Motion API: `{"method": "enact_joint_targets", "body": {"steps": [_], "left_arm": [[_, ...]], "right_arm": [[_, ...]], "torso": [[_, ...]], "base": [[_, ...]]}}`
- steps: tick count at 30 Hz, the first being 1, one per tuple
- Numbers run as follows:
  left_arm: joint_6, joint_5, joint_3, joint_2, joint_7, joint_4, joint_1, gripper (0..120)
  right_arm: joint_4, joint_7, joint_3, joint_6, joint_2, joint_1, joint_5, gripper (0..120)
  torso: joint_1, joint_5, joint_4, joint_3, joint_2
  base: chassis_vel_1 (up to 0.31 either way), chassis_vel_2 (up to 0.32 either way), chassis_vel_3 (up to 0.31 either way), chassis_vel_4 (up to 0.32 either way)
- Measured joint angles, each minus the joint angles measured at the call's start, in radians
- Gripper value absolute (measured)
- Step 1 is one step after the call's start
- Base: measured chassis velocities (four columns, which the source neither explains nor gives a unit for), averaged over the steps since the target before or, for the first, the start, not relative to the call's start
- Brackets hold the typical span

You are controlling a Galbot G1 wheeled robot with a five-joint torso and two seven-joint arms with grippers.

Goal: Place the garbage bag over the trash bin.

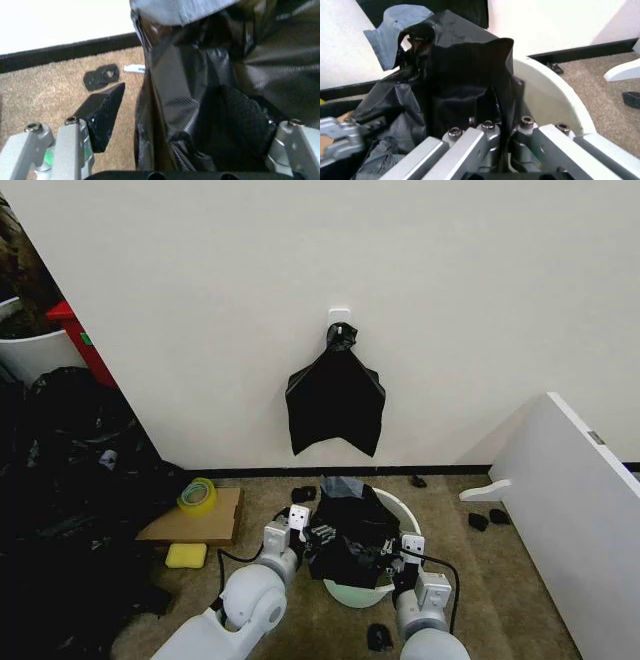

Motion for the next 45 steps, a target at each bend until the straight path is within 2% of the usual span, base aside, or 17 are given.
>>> {"method": "enact_joint_targets", "body": {"steps": [3, 4, 7, 10, 14, 16, 18, 20, 22, 25, 27, 32, 35, 37, 40, 41, 45], "left_arm": [[0.103, 0.004, 0.009, -0.014, -0.010, 0.000, -0.020, 74], [0.103, 0.004, 0.009, -0.014, -0.010, 0.000, -0.020, 74], [0.181, -0.022, 0.007, -0.039, -0.018, 0.005, -0.041, 61], [0.185, -0.029, 0.006, -0.047, -0.023, 0.015, -0.047, 54], [0.193, -0.041, 0.000, -0.047, -0.037, 0.028, -0.051, 34], [0.197, -0.044, -0.003, -0.046, -0.040, 0.029, -0.051, 32], [0.200, -0.048, -0.023, -0.036, -0.043, 0.025, -0.036, 20], [0.199, -0.049, -0.032, -0.031, -0.043, 0.020, -0.028, 18], [0.186, -0.046, -0.056, -0.019, -0.039, -0.002, -0.006, 8], [0.174, -0.036, -0.076, -0.009, -0.029, -0.024, 0.012, 4], [0.134, 0.030, -0.134, 0.032, 0.007, -0.085, 0.073, 1], [0.061, 0.143, -0.193, 0.087, 0.070, -0.128, 0.143, 1], [-0.038, 0.245, -0.221, 0.132, 0.150, -0.152, 0.201, 1], [-0.075, 0.274, -0.225, 0.142, 0.179, -0.158, 0.217, 1], [-0.192, 0.301, -0.240, 0.157, 0.253, -0.173, 0.251, 1], [-0.255, 0.297, -0.245, 0.157, 0.288, -0.179, 0.259, 1], [-0.317, 0.274, -0.261, 0.159, 0.347, -0.190, 0.264, 1]], "right_arm": [[0.001, -0.001, -0.003, -0.002, 0.003, -0.003, -0.004, 0], [0.001, -0.001, -0.003, -0.002, 0.003, -0.003, -0.004, 0], [0.003, -0.003, -0.003, -0.002, 0.001, -0.003, -0.005, 0], [0.003, -0.003, -0.004, -0.003, 0.001, -0.003, -0.005, 0], [0.003, -0.006, -0.006, -0.003, 0.003, -0.003, -0.006, 0], [0.003, -0.007, -0.006, -0.003, 0.004, -0.003, -0.007, 0], [-0.001, -0.016, -0.006, 0.004, 0.005, -0.003, -0.015, 0], [-0.003, -0.021, -0.006, 0.010, 0.005, -0.003, -0.020, 0], [-0.012, -0.040, -0.006, 0.037, 0.004, -0.002, -0.039, 0], [-0.021, -0.056, -0.004, 0.063, 0.004, 0.000, -0.064, 0], [-0.051, -0.115, 0.013, 0.146, 0.003, 0.008, -0.138, 0], [-0.070, -0.190, 0.033, 0.235, 0.001, 0.013, -0.194, 0], [-0.079, -0.229, 0.048, 0.280, 0.002, 0.016, -0.210, 0], [-0.081, -0.233, 0.055, 0.285, 0.004, 0.016, -0.208, 0], [-0.080, -0.217, 0.070, 0.266, 0.008, 0.011, -0.167, 0], [-0.068, -0.184, 0.070, 0.225, 0.008, 0.002, -0.121, 0], [-0.041, -0.134, 0.084, 0.173, 0.009, -0.015, -0.043, 0]], "torso": [[0.000, 0.0001, 0.0000, 0.000, 0.000], [0.000, 0.0001, 0.0000, 0.000, 0.000], [0.000, 0.0001, 0.0000, 0.000, 0.000], [0.000, 0.0001, -0.0001, 0.000, 0.000], [0.000, 0.0001, 0.0000, 0.000, 0.000], [0.000, 0.0000, -0.0001, 0.000, 0.000], [0.000, 0.0000, 0.0000, 0.000, 0.000], [0.000, -0.0001, 0.0000, 0.000, 0.000], [0.000, -0.0002, 0.0000, 0.000, 0.000], [0.000, -0.0005, -0.0002, 0.000, 0.000], [0.000, -0.0001, 0.0001, 0.000, 0.000], [0.000, -0.0001, 0.0001, 0.000, 0.000], [0.000, 0.0001, 0.0004, 0.000, 0.000], [0.000, -0.0001, 0.0002, 0.000, 0.000], [0.000, 0.0000, 0.0001, 0.000, 0.000], [0.000, -0.0001, 0.0000, 0.000, 0.000], [0.000, -0.0002, -0.0001, 0.000, 0.000]], "base": [[0.000, 0.000, 0.000, 0.000], [0.000, 0.000, 0.000, 0.000], [0.000, 0.000, 0.000, 0.000], [0.000, 0.000, 0.000, 0.000], [0.000, 0.000, 0.000, 0.000], [0.000, 0.000, 0.000, 0.000], [0.000, 0.000, 0.000, 0.000], [0.000, 0.000, 0.000, 0.000], [0.000, 0.000, 0.000, 0.000], [0.000, 0.000, 0.000, 0.000], [0.000, 0.000, 0.000, 0.000], [0.000, 0.000, 0.000, 0.000], [0.000, 0.000, 0.000, 0.000], [0.000, 0.000, 0.000, 0.000], [0.000, 0.000, 0.000, 0.000], [0.000, 0.000, 0.000, 0.000], [0.000, 0.000, 0.000, 0.000]]}}
